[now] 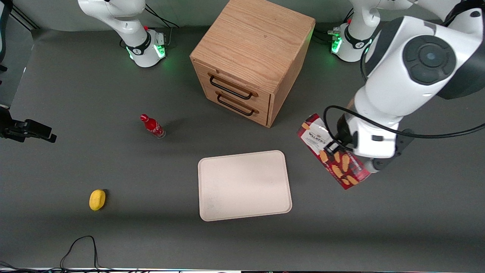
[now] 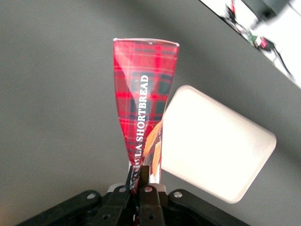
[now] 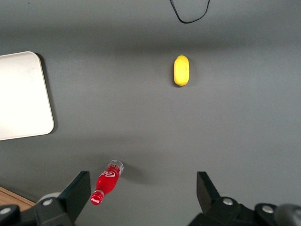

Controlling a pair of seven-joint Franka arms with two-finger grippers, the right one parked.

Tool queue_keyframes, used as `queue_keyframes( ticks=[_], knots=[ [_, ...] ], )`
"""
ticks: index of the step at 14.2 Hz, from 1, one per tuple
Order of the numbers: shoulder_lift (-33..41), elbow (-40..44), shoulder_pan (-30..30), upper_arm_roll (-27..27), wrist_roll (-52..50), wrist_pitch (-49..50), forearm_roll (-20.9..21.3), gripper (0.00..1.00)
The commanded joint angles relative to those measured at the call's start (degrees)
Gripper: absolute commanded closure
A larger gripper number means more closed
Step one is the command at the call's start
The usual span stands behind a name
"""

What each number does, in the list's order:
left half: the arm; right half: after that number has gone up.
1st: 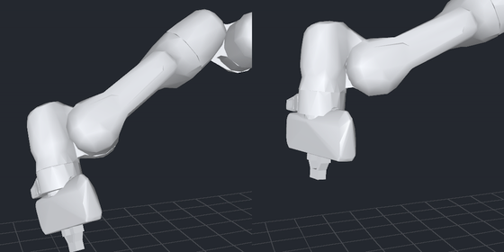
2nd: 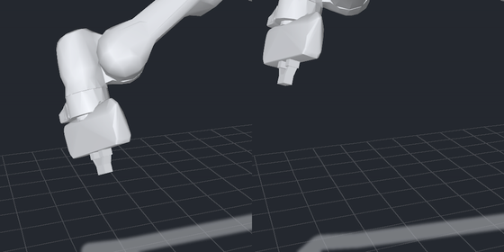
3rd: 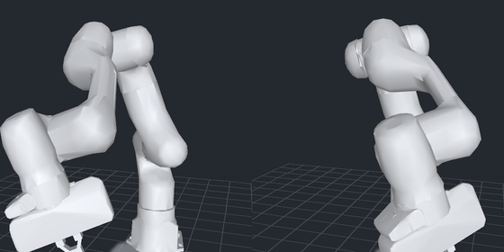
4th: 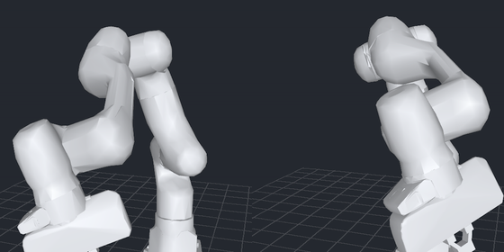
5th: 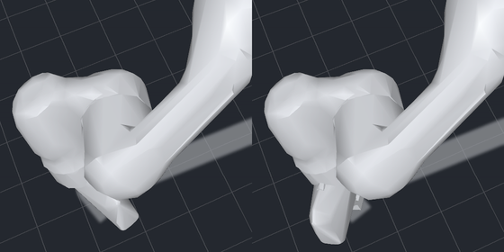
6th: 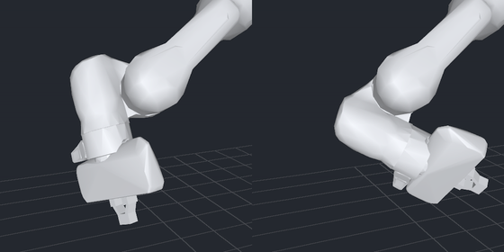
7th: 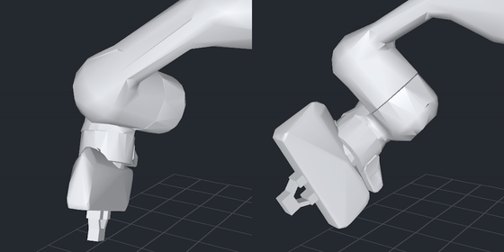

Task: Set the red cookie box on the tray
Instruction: 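Lower the cookie box onto the white tray with the left gripper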

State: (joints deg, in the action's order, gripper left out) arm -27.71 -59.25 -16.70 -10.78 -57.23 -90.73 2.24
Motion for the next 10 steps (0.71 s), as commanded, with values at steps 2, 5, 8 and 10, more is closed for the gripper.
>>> queue_keyframes(
  ticks=[2,5,8,10],
  knots=[
    [-4.9,5.8,-5.9,0.2,14.0,0.9,0.5,1.0],
    [-5.7,5.8,-9.2,0.6,17.1,1.3,1.0,1.0],
    [-7.1,5.6,-10.6,0.6,20.5,1.0,3.0,1.0],
    [-9.1,5.0,-10.5,0.8,20.8,-0.1,3.0,1.0]
  ],
)
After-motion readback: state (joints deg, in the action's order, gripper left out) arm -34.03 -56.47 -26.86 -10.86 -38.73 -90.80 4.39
